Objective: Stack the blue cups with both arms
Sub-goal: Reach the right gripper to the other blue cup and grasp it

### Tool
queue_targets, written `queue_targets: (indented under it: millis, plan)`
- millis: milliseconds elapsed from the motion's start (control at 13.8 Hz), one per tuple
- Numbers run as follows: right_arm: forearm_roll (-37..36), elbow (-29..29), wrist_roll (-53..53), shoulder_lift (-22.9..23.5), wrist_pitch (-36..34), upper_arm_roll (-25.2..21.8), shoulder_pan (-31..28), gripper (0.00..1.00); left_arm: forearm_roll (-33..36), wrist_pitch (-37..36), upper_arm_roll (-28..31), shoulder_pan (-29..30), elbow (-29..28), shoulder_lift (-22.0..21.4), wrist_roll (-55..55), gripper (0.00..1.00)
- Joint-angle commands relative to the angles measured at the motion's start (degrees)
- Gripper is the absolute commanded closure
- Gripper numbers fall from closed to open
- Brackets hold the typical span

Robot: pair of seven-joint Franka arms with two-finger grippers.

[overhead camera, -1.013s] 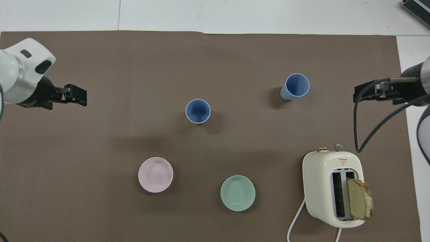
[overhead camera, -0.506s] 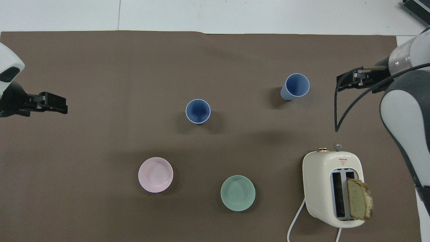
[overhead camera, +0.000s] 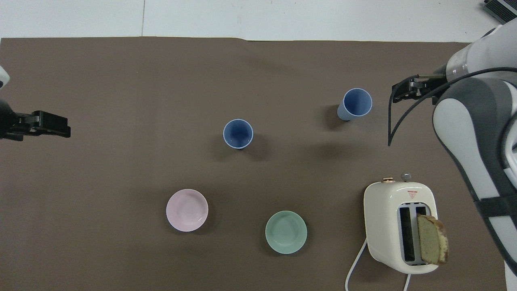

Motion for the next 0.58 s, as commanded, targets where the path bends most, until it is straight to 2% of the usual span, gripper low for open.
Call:
queue_targets:
  millis: [0,506]
  plan:
    - [-0.48,-2.10,-1.54,1.07,3.24,0.18,0.03,0.00,0.12,-3.96,-0.14,0.60,1.58,0.08,1.13,0.00]
    - [-0.56,-4.47,-0.75,4.23,9.21,0.18,1.00,0.00,-0.76,-1.96,-0.32,0.68,-0.70,-2.30,2.09,0.00]
